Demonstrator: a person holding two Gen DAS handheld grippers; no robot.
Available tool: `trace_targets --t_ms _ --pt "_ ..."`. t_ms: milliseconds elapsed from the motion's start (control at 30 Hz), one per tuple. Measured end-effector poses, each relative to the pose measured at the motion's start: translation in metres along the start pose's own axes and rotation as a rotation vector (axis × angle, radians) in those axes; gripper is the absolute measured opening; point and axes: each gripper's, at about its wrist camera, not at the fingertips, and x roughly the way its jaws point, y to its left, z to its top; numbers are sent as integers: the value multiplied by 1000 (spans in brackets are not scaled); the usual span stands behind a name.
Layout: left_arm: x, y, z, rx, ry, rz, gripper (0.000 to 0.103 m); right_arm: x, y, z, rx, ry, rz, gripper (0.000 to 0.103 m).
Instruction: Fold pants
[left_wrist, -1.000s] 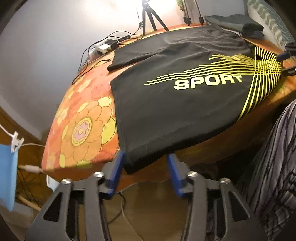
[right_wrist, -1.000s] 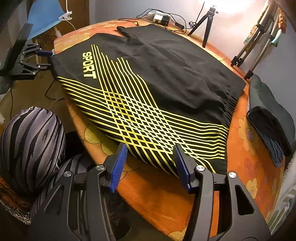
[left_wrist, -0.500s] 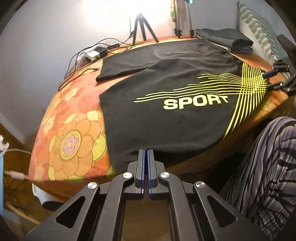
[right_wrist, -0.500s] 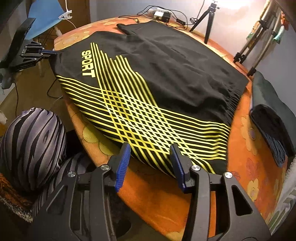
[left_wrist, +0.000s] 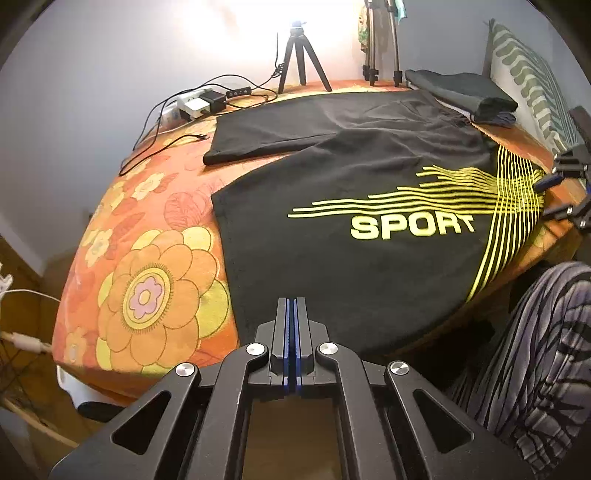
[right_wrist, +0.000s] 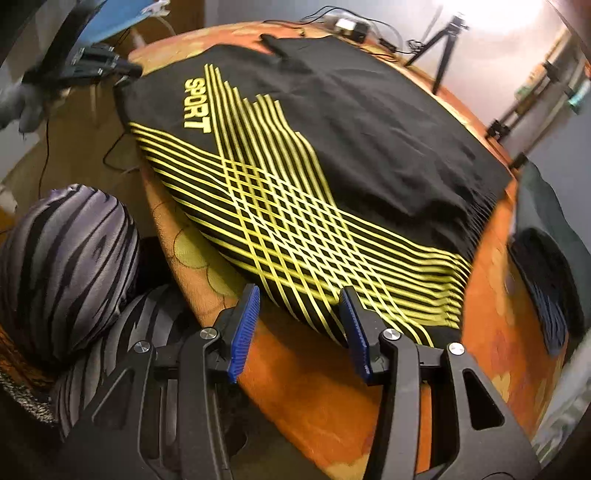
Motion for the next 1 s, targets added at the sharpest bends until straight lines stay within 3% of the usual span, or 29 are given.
trace_targets --t_ms 167,300,367,600,700,933,1000 --pt "-5 10 1 -13 8 -24 1 6 0 6 -17 9 17 47" --pt "-7 10 -2 7 31 -44 3 9 -7 13 24 14 73 12" --pt "-9 4 -2 39 35 -51 10 10 -9 18 39 9 81 7" --pt "-18 -31 -1 160 10 -146 34 -1 -28 40 94 -35 69 4" --pt "-14 -45 1 194 6 -175 35 -2 -40 52 125 -50 57 4" --pt "3 -58 6 259 17 -110 36 1 -65 74 168 -69 40 4" --pt "2 -59 9 256 8 -111 43 1 -71 76 188 -65 46 4"
